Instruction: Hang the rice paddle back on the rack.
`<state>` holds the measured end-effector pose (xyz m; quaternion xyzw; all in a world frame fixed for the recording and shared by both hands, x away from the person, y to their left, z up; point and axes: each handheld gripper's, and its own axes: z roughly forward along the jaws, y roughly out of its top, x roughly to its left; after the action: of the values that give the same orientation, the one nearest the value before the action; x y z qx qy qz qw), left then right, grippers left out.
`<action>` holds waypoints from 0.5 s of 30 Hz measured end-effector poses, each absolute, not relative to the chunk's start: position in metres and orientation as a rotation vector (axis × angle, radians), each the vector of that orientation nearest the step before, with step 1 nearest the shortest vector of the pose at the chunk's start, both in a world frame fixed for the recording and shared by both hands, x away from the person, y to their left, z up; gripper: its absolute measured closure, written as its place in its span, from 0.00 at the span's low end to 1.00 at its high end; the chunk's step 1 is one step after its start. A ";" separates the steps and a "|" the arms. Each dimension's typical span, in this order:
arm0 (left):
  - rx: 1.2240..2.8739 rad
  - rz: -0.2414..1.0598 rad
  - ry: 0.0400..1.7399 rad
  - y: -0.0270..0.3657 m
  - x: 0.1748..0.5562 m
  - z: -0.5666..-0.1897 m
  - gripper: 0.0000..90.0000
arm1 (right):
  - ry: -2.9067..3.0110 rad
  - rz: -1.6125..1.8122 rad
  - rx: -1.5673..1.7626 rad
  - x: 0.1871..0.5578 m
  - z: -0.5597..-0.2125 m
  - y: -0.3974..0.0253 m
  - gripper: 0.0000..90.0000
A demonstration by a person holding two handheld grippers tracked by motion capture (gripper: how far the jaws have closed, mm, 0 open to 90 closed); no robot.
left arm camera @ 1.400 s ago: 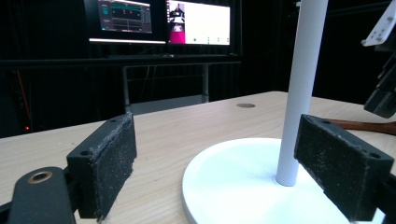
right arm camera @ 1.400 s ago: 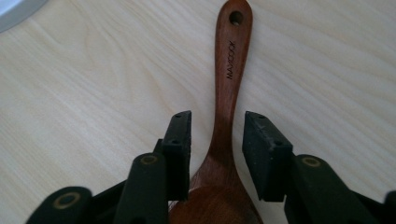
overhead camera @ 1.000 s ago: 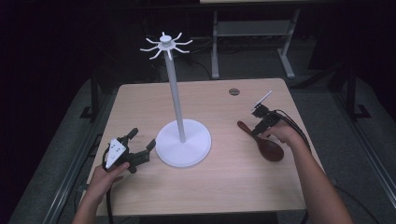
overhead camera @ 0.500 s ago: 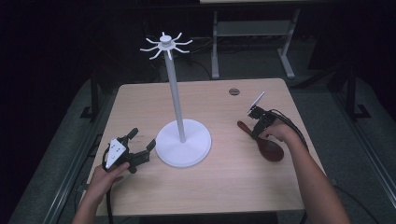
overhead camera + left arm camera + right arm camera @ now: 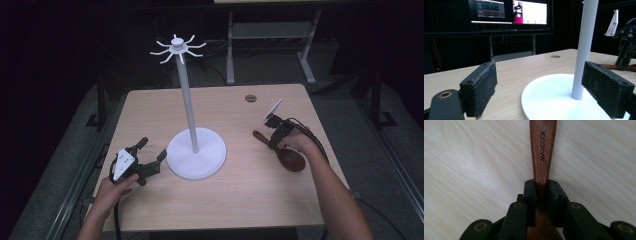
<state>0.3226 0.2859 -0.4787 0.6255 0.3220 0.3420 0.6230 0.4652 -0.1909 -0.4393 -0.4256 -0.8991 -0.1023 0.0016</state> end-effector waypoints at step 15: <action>1.437 0.787 0.741 0.286 0.323 -0.479 0.14 | -2.786 -0.589 -1.331 0.454 -0.425 -0.204 0.87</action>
<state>0.3227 0.2859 -0.4787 0.6256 0.3224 0.3426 0.6224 0.4543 -0.2038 -0.4247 -0.4235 -0.8863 -0.1873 -0.0009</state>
